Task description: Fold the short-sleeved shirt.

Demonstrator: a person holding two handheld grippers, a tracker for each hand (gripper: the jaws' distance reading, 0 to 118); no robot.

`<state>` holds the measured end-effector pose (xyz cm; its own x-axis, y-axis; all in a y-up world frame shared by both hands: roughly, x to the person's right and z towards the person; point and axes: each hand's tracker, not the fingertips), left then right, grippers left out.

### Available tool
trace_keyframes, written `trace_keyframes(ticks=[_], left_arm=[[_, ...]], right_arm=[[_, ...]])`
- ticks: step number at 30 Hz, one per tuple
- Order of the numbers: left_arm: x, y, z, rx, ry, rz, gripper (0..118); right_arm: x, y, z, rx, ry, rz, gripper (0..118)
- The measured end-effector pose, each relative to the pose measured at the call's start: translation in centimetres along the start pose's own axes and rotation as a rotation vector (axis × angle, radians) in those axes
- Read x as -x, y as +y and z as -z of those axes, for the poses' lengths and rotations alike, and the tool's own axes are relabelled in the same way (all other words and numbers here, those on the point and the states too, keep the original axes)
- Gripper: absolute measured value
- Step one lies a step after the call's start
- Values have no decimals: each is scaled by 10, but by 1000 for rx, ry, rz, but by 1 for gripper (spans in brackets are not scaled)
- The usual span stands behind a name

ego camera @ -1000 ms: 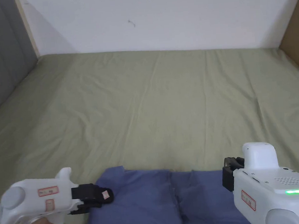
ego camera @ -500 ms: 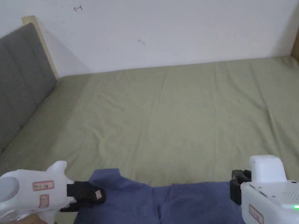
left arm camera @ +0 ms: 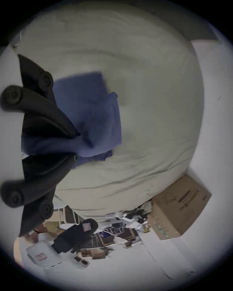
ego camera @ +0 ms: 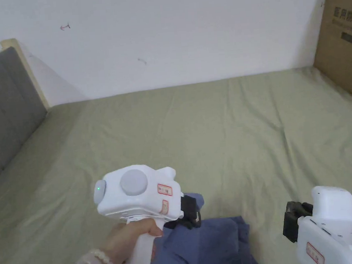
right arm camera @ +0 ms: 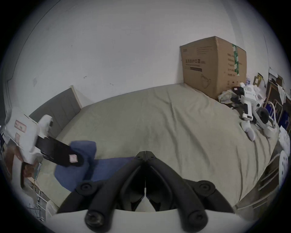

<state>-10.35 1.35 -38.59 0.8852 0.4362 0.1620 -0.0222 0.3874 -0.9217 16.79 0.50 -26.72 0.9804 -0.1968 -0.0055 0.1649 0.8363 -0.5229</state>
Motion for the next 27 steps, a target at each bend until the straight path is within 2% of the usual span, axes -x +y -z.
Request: trace_keyframes(ticks=[2, 3, 4, 5, 6, 7, 8, 12, 13, 14, 16, 17, 19, 23, 27], left_arm=[[-12, -2, 32, 37, -12, -3, 11], [-20, -6, 42, 41, -12, -3, 17], [-24, -7, 52, 42, -21, 28, 33], [-27, -10, 57, 35, -26, 37, 61], [-28, -11, 60, 33, -37, 39, 97], [-33, -14, 60, 43, -64, 41, 108], [-32, -14, 54, 30, -103, 29, 109], [-17, -8, 24, -44, -176, -18, 107], [-7, -7, 16, -74, -169, -35, 101], [3, -7, 9, -98, -155, -59, 89], [22, -7, 2, -118, -95, -99, 20], [33, -10, 5, -106, -47, -104, 5], [46, -21, 14, -83, 44, -98, 5], [59, -46, 45, 11, 15, -126, 5], [44, -46, 77, -9, -21, -140, 5]], right_arm=[[-15, -3, -1, 11, -21, 14, 1], [-21, -4, -2, 15, -26, 17, 1], [-26, -5, -2, 21, -46, 26, 1], [-32, -7, -2, 25, -61, 37, 1], [-36, -7, -2, 31, -63, 48, 1], [-41, -9, -2, 33, -62, 59, 1], [-44, -9, -1, 38, -64, 66, 1], [-44, -13, 5, 52, -77, 66, 1], [-43, -14, 6, 56, -73, 68, 1], [-41, -14, 7, 59, -68, 69, 1], [-36, -16, 9, 63, -51, 59, 1], [-33, -16, 11, 66, -48, 49, 1], [-29, -17, 11, 67, -37, 32, 1], [-23, -17, 14, 66, -26, 21, 1], [-18, -16, 15, 74, -15, 13, 1]])
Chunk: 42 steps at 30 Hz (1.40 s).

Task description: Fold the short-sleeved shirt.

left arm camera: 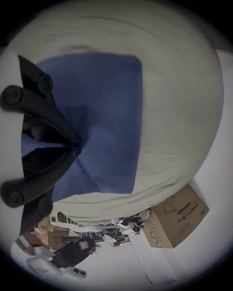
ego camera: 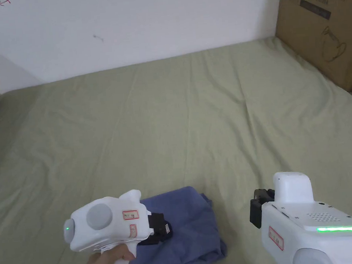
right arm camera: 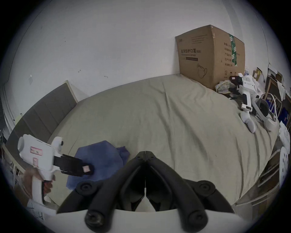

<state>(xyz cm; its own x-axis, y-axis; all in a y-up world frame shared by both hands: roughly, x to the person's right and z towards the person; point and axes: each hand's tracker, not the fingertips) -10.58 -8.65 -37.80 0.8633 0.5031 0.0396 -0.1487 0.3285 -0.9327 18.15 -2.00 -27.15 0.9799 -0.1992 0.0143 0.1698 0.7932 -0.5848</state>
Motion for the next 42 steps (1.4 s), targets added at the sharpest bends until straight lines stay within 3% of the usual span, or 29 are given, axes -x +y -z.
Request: trace_keyframes(ticks=[11, 15, 23, 24, 26, 27, 34, 37, 42], left_arm=[[-60, 9, 39, 14, 62, 160, 5], [-64, 5, 31, 44, 3, 103, 5], [-90, -25, 46, 140, -36, 116, 5], [-92, -29, 46, 137, -93, 153, 5], [-97, -37, 46, 146, 3, 196, 5], [-96, -41, 42, 121, -31, 185, 5], [-49, -30, -38, -23, -229, 124, 5], [-7, -25, -81, -96, -249, 59, 5], [75, -41, -119, -156, -295, -93, 5]], right_arm=[[-6, -1, 2, 16, -14, -1, 1], [-9, -3, 2, 23, -19, 7, 1], [-7, -4, -2, 31, -29, 9, 1], [-7, -3, -4, 25, -30, -1, 1], [-6, 0, -5, 26, -36, -7, 1], [-6, 1, -7, 25, -34, -9, 1], [14, 20, -18, -7, 21, -69, 1], [35, 33, -13, 2, 121, -80, 1], [84, 40, 11, 70, 243, -170, 1]])
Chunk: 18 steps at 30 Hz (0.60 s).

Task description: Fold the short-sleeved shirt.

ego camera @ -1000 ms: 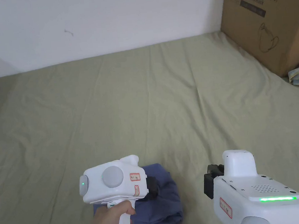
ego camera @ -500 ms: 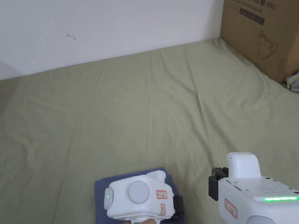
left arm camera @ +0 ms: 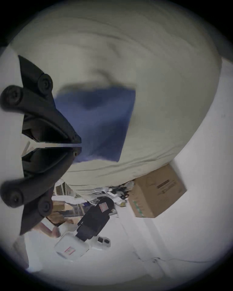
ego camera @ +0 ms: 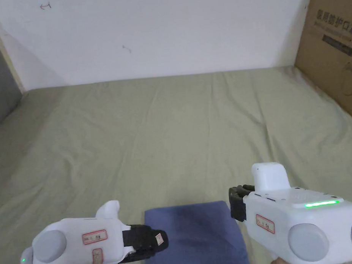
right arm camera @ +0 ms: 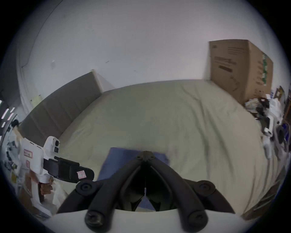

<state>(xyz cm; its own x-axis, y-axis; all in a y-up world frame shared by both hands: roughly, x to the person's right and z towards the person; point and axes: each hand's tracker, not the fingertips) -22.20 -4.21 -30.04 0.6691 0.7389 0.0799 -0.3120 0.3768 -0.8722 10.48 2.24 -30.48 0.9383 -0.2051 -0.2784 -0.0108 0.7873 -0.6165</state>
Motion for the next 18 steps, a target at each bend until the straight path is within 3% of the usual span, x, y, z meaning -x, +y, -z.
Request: trace_keyframes(ticks=[4, 9, 12, 14, 15, 16, 17, 18], left_arm=[[42, -17, -25, -35, 13, -73, 5], [74, -30, -25, -58, -42, -170, 5], [82, -29, -17, -57, -45, -185, 5], [86, -26, -9, -53, -44, -199, 7], [87, -25, -6, -48, -39, -209, 19], [88, -22, -2, -46, -40, -211, 38], [90, -19, 2, -40, -42, -215, 69], [91, -16, 5, -31, -57, -233, 109]], right_arm=[[9, 2, 41, 122, 111, 106, 1], [2, -17, 100, 315, 17, -1, 1], [-17, -37, 129, 418, 41, 97, 1], [-27, -50, 142, 438, 23, 96, 1], [-30, -53, 141, 426, 56, 129, 1], [-32, -51, 138, 410, 56, 176, 1], [-32, -49, 139, 414, 60, 191, 1], [-33, -47, 141, 424, 58, 169, 1]])
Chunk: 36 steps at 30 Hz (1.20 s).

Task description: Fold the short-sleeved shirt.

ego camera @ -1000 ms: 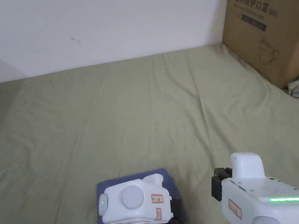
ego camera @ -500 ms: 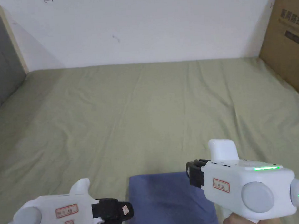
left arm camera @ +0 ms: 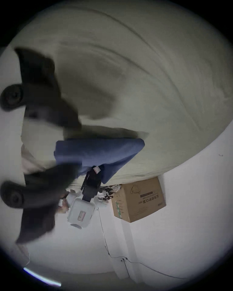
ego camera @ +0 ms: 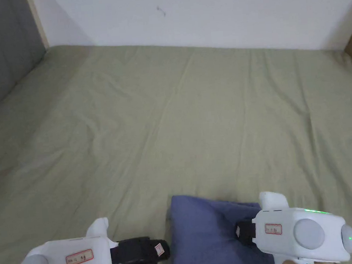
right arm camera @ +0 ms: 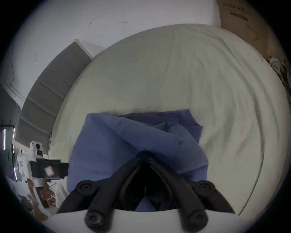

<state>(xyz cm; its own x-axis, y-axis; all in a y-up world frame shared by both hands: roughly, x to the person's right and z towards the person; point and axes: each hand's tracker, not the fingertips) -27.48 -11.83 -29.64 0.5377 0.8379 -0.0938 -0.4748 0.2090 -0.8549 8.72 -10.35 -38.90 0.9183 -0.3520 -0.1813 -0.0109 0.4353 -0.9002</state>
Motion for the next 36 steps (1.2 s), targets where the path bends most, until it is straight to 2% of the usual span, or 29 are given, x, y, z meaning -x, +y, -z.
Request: trace_keyframes(ticks=[1, 3, 9, 12, 14, 16, 17, 18, 19, 20, 21, 22, 23, 25, 27, 29, 32, 36], left_arm=[[0, 4, 6, 24, -32, -13, 118], [-3, 10, 16, 57, -71, -22, 117], [5, 31, 56, 75, -120, -108, 117], [8, 40, 81, 104, -272, -198, 117], [6, 45, 102, 142, -305, -256, 115], [0, 47, 121, 171, -292, -222, 110], [-6, 46, 125, 197, -256, -168, 101], [-10, 46, 127, 215, -222, -89, 56], [-14, 45, 126, 216, -135, -30, 24], [-12, 40, 129, 244, -30, -14, 23], [-2, 41, 130, 259, -17, -55, 23], [2, 42, 127, 248, -169, -161, 23], [3, 43, 123, 231, -179, -144, 23], [-2, 46, 117, 239, -88, -79, 23], [-4, 49, 108, 240, -79, -56, 23], [-8, 55, 90, 244, -19, -17, 23], [-4, 69, 51, 220, 102, 42, 24], [1, 86, -11, 178, 289, 168, 23]], right_arm=[[2, -1, -3, 6, 0, -22, 1], [2, -1, -3, 7, -1, -58, 1], [-5, -3, -4, 3, 29, -26, 1], [-6, -3, -4, 2, 38, -19, 1], [-7, -3, -4, 4, 44, -12, 1], [-9, -2, -4, 7, 50, 0, 1], [-10, -2, -4, 7, 52, 4, 1], [-11, -2, -4, 7, 55, 9, 1], [-11, -3, -4, 5, 57, 15, 1], [-11, -3, -4, 4, 56, 17, 1], [-11, -3, -4, 7, 50, 14, 1], [-9, -5, -7, 2, 49, 9, 1], [-7, -5, -10, -8, 47, 7, 1], [3, -4, -21, -31, 27, -4, 1], [19, -3, -35, -103, -34, -77, 1], [38, -1, -53, -183, -45, -119, 1], [68, -4, -78, -349, -88, -137, 1], [115, -14, -98, -502, -163, -242, 1]])
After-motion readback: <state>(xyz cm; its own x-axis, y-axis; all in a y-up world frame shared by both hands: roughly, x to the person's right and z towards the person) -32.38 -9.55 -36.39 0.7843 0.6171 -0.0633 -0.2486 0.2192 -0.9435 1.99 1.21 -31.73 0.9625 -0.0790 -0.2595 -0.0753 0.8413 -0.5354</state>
